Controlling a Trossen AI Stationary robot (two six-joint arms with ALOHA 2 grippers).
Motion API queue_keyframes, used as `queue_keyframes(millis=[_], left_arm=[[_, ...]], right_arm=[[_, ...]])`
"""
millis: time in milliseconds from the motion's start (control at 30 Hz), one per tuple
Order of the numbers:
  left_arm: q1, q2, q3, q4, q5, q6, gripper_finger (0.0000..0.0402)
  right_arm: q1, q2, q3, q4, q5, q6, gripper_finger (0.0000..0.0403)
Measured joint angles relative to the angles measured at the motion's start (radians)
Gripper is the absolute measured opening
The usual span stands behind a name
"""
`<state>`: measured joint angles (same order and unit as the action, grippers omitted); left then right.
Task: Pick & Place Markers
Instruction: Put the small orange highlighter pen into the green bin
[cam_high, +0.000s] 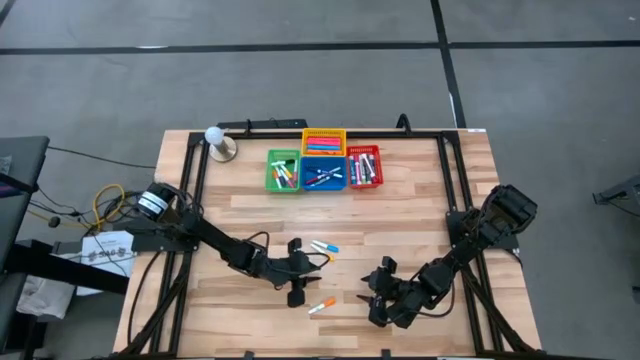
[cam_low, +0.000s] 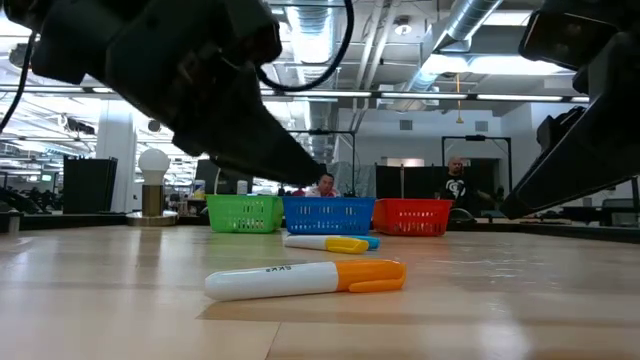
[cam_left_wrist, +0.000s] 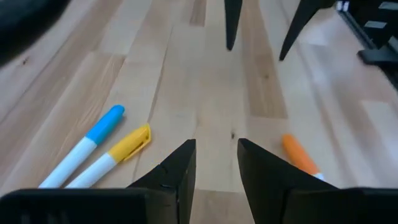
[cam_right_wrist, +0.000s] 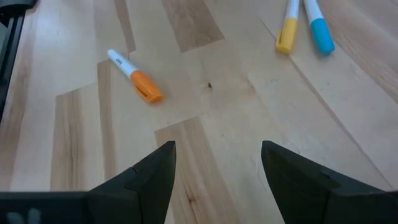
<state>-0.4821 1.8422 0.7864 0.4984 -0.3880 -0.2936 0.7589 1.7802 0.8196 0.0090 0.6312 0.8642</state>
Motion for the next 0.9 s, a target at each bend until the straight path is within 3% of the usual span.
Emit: queue_keyframes(millis=[100, 300, 433, 900], left_arm=[[0.004, 0.007, 0.0, -0.006, 0.011, -0.001, 0.0117], [-0.014, 0.008, 0.011, 0.004, 0.128, -0.025, 0.0117], [-0.05, 0.055, 0.052, 0.003, 0.182, 0.034, 0.0117], [-0.059, 0.208, 0.174, -0.011, 0.181, 0.066, 0.0117]], right_arm=[[0.0, 0.0, 0.0, 0.0, 0.0, 0.0, 0.0226], [0.009, 0.0, 0.0, 0.0, -0.002, 0.0, 0.0226], [0.013, 0.0, 0.0, 0.0, 0.0, -0.001, 0.0226], [0.013, 0.0, 0.0, -0.001, 0.001, -0.001, 0.0226]])
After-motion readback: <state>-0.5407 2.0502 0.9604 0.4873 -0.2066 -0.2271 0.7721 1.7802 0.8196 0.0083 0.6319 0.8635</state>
